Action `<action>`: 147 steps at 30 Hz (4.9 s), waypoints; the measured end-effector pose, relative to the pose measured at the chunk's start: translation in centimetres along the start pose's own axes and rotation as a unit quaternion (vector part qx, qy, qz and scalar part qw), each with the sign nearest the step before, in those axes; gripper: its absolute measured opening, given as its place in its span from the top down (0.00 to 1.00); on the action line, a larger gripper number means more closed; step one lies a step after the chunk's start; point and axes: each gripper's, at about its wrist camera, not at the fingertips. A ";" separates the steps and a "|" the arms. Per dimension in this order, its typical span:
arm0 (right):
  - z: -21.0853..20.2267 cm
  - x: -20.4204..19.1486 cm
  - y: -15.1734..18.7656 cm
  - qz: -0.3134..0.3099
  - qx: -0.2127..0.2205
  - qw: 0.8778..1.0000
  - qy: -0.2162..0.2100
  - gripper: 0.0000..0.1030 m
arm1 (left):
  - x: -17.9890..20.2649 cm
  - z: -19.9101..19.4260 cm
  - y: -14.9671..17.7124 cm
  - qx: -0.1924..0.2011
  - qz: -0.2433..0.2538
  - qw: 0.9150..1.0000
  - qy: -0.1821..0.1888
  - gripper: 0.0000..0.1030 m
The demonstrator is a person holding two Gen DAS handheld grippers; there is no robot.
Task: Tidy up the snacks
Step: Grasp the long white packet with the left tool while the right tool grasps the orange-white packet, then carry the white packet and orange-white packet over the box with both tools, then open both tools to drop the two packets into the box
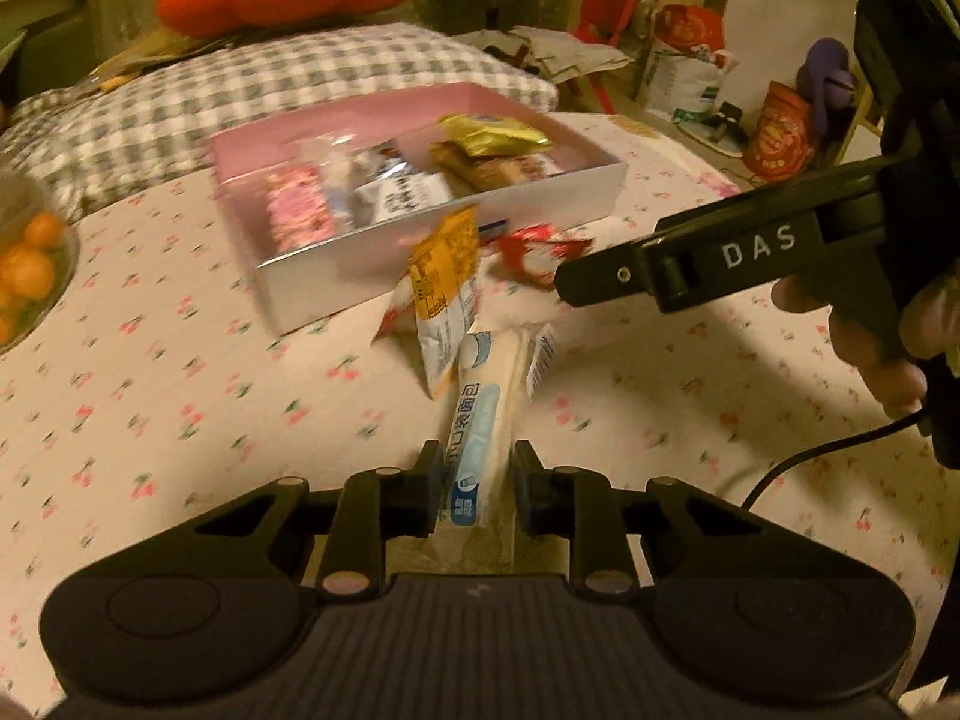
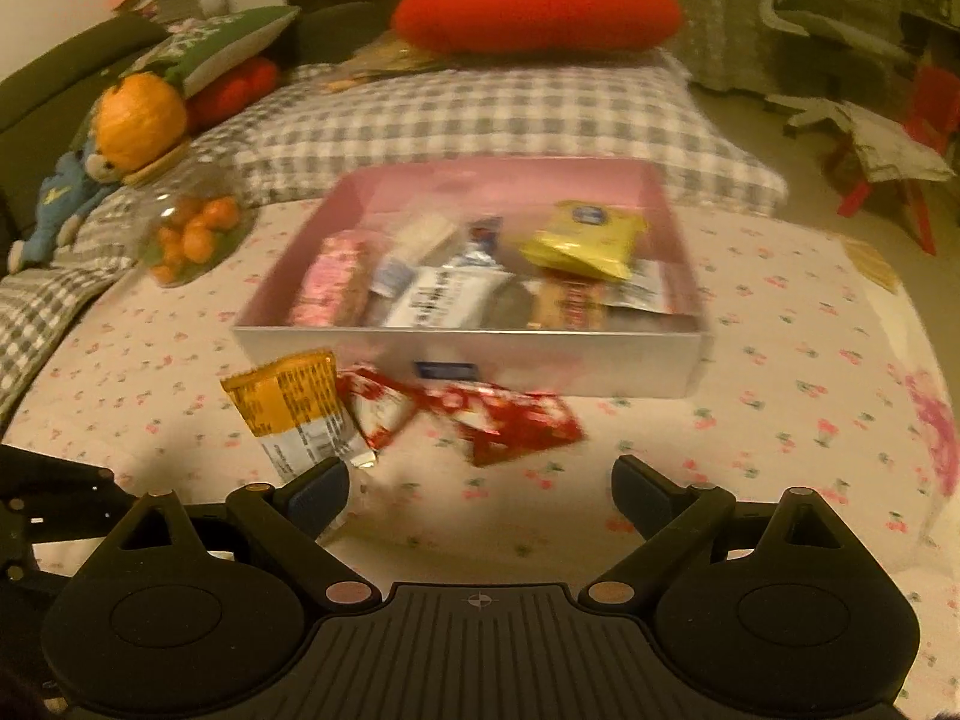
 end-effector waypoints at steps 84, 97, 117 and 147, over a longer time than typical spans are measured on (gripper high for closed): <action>-1.7 -8.1 -0.5 -0.059 0.101 0.990 -0.077 0.67 | -6.1 -4.8 -0.4 0.059 -0.150 0.983 -0.086 0.82; -0.6 -2.8 -6.5 0.016 0.120 0.992 -0.037 0.67 | -6.2 -1.3 -6.6 0.088 -0.126 0.984 -0.089 0.82; 7.1 0.5 -11.9 0.073 0.089 0.993 0.015 0.67 | -8.4 5.4 -10.6 0.065 -0.136 0.983 -0.101 0.82; 5.2 0.7 -12.0 0.075 0.090 0.992 0.046 0.23 | -6.1 4.0 -11.7 0.088 -0.080 0.986 -0.119 0.30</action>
Point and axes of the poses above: each gripper's, at about its wrist camera, not at the fingertips, and z roughly the way its jaws point, x to its right, y to its underside, and after that the axes turned 12 degrees about z, right-handed
